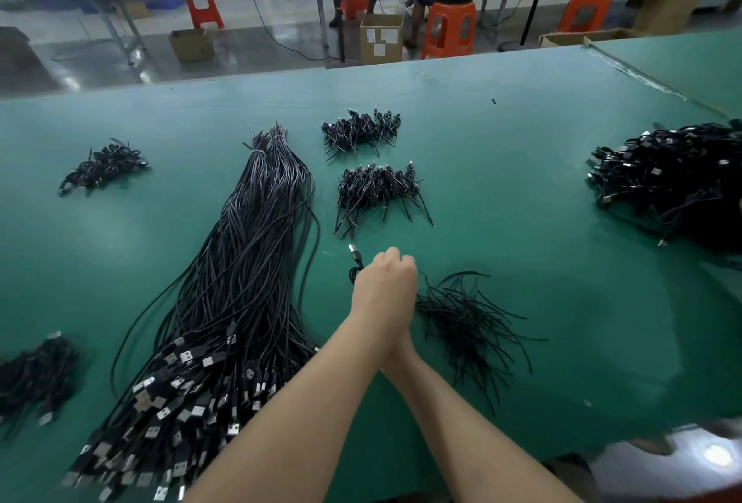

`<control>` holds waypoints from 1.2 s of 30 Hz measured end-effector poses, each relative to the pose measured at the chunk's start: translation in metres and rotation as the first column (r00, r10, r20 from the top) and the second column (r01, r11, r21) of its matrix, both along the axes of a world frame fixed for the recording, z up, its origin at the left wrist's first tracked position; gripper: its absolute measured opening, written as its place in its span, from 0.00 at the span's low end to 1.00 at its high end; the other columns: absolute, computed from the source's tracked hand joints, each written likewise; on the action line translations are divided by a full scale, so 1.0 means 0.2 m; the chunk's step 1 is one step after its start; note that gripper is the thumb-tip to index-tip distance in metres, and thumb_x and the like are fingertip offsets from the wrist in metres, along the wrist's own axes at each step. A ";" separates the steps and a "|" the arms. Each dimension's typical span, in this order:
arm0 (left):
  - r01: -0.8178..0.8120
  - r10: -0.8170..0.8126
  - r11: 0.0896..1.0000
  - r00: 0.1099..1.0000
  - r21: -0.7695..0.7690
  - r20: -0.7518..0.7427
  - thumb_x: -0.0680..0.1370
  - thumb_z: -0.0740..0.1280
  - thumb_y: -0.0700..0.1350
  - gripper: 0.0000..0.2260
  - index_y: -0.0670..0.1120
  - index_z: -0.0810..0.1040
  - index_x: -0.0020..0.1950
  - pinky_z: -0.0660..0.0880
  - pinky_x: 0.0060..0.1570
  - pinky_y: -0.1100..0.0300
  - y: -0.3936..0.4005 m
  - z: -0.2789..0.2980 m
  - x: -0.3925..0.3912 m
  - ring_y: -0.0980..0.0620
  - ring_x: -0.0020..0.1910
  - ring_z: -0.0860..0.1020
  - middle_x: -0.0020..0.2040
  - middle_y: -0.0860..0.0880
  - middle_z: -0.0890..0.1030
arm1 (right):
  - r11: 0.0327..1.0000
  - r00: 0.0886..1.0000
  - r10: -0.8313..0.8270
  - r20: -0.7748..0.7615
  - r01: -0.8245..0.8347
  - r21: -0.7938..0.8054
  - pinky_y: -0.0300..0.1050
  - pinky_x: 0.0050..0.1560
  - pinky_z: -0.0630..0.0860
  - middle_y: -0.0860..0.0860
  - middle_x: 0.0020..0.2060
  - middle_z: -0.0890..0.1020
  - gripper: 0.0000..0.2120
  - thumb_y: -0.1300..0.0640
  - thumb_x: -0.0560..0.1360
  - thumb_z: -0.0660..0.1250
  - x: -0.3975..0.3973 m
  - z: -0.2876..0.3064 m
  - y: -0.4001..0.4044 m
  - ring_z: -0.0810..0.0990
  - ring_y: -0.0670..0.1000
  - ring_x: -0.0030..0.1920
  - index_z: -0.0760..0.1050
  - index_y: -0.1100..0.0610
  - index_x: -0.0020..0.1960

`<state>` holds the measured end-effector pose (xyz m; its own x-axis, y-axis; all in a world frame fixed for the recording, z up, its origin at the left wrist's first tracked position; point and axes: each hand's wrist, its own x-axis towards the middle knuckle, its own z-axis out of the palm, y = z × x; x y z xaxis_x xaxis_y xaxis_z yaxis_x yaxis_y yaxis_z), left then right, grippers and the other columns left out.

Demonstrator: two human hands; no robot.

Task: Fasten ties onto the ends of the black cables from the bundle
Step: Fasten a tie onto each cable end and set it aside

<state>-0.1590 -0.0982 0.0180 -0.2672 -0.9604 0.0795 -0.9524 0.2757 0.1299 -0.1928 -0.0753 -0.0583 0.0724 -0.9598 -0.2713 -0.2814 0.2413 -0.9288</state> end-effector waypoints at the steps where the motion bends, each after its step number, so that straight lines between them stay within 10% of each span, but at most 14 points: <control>1: 0.017 -0.019 0.999 0.999 -0.051 -0.034 0.75 0.63 0.30 0.10 0.45 0.70 0.46 0.67 0.36 0.58 0.01 0.00 0.03 0.50 0.42 0.68 0.44 0.49 0.68 | 1.000 1.000 0.015 0.026 -0.015 -0.027 0.31 0.33 0.68 0.48 0.36 0.69 0.15 0.67 0.84 0.55 0.01 0.03 -0.01 0.67 0.42 0.35 0.65 0.55 0.41; 5: -0.156 -0.013 0.948 0.853 -0.279 -0.522 0.80 0.67 0.37 0.12 0.47 0.82 0.61 0.77 0.40 0.60 0.09 0.02 0.17 0.54 0.43 0.77 0.48 0.52 0.78 | 0.987 0.999 -0.005 -0.050 -0.003 -0.160 0.54 0.40 0.74 0.55 0.40 0.80 0.08 0.58 0.83 0.57 0.01 0.05 0.00 0.76 0.53 0.39 0.72 0.56 0.47; 7: -0.429 0.170 0.896 0.573 -0.117 -0.802 0.80 0.67 0.40 0.11 0.50 0.83 0.59 0.78 0.43 0.62 0.10 0.01 0.30 0.58 0.41 0.77 0.47 0.55 0.80 | 0.985 0.997 -0.029 -0.069 0.016 -0.173 0.51 0.37 0.69 0.52 0.35 0.76 0.14 0.53 0.85 0.55 0.01 0.06 0.02 0.71 0.51 0.34 0.70 0.58 0.44; 10: -0.512 0.520 0.786 0.248 0.345 -0.817 0.80 0.66 0.39 0.11 0.48 0.83 0.60 0.74 0.31 0.59 0.09 -0.07 0.44 0.57 0.31 0.73 0.43 0.51 0.82 | 0.987 0.996 -0.018 -0.082 0.004 -0.163 0.46 0.36 0.63 0.50 0.33 0.71 0.17 0.51 0.86 0.53 -0.01 0.07 0.03 0.66 0.48 0.33 0.67 0.59 0.42; 13: -0.408 0.654 0.743 0.276 0.530 -0.704 0.80 0.65 0.38 0.11 0.48 0.84 0.58 0.64 0.22 0.63 0.10 -0.12 0.48 0.58 0.20 0.66 0.35 0.51 0.82 | 0.986 0.995 0.017 -0.093 -0.032 -0.161 0.47 0.36 0.62 0.49 0.33 0.70 0.17 0.50 0.86 0.53 -0.01 0.07 0.04 0.66 0.47 0.33 0.66 0.56 0.41; 15: -0.352 0.656 0.751 0.302 0.559 -0.691 0.80 0.66 0.39 0.10 0.49 0.85 0.54 0.71 0.26 0.62 0.10 -0.11 0.45 0.54 0.27 0.77 0.38 0.53 0.83 | 0.986 0.995 0.043 -0.093 -0.057 -0.154 0.47 0.37 0.63 0.47 0.32 0.70 0.17 0.50 0.86 0.53 -0.01 0.07 0.03 0.67 0.47 0.33 0.66 0.54 0.40; 19: -0.198 0.659 0.750 0.311 0.631 -0.685 0.79 0.66 0.38 0.11 0.51 0.86 0.48 0.74 0.63 0.41 0.12 -0.08 0.40 0.47 0.57 0.78 0.28 0.60 0.79 | 0.986 0.992 0.076 -0.103 -0.091 -0.142 0.46 0.38 0.66 0.45 0.34 0.74 0.15 0.49 0.86 0.53 -0.01 0.05 0.02 0.71 0.46 0.35 0.74 0.52 0.46; 23: -0.179 0.643 0.762 0.318 0.622 -0.697 0.79 0.66 0.37 0.12 0.51 0.86 0.48 0.71 0.66 0.39 0.14 -0.08 0.42 0.54 0.37 0.77 0.26 0.61 0.78 | 0.988 0.991 0.074 -0.107 -0.088 -0.130 0.45 0.38 0.65 0.43 0.34 0.75 0.16 0.48 0.85 0.53 -0.01 0.05 0.02 0.72 0.45 0.36 0.71 0.47 0.41; 28: -0.120 0.557 0.818 0.408 0.562 -0.723 0.80 0.66 0.39 0.11 0.52 0.86 0.53 0.77 0.56 0.51 0.14 -0.08 0.44 0.50 0.50 0.81 0.32 0.62 0.81 | 0.990 0.989 0.082 -0.122 -0.095 -0.106 0.46 0.39 0.66 0.44 0.34 0.74 0.17 0.49 0.86 0.53 -0.01 0.05 0.01 0.72 0.46 0.37 0.70 0.47 0.40; 31: -0.072 0.517 0.836 0.441 0.545 -0.734 0.81 0.67 0.41 0.09 0.51 0.85 0.56 0.72 0.45 0.55 0.14 -0.10 0.48 0.58 0.30 0.76 0.31 0.60 0.79 | 0.991 0.991 0.092 -0.101 -0.101 -0.089 0.48 0.41 0.68 0.46 0.35 0.75 0.17 0.49 0.86 0.53 -0.02 0.06 0.00 0.72 0.48 0.37 0.70 0.49 0.40; 36: -0.070 0.484 0.854 0.471 0.516 -0.737 0.80 0.70 0.49 0.08 0.49 0.85 0.45 0.72 0.34 0.60 0.14 -0.10 0.48 0.55 0.30 0.74 0.31 0.51 0.80 | 0.987 0.984 0.130 -0.122 -0.139 -0.075 0.51 0.44 0.71 0.48 0.36 0.76 0.19 0.45 0.86 0.52 -0.02 0.06 0.00 0.73 0.50 0.38 0.73 0.54 0.44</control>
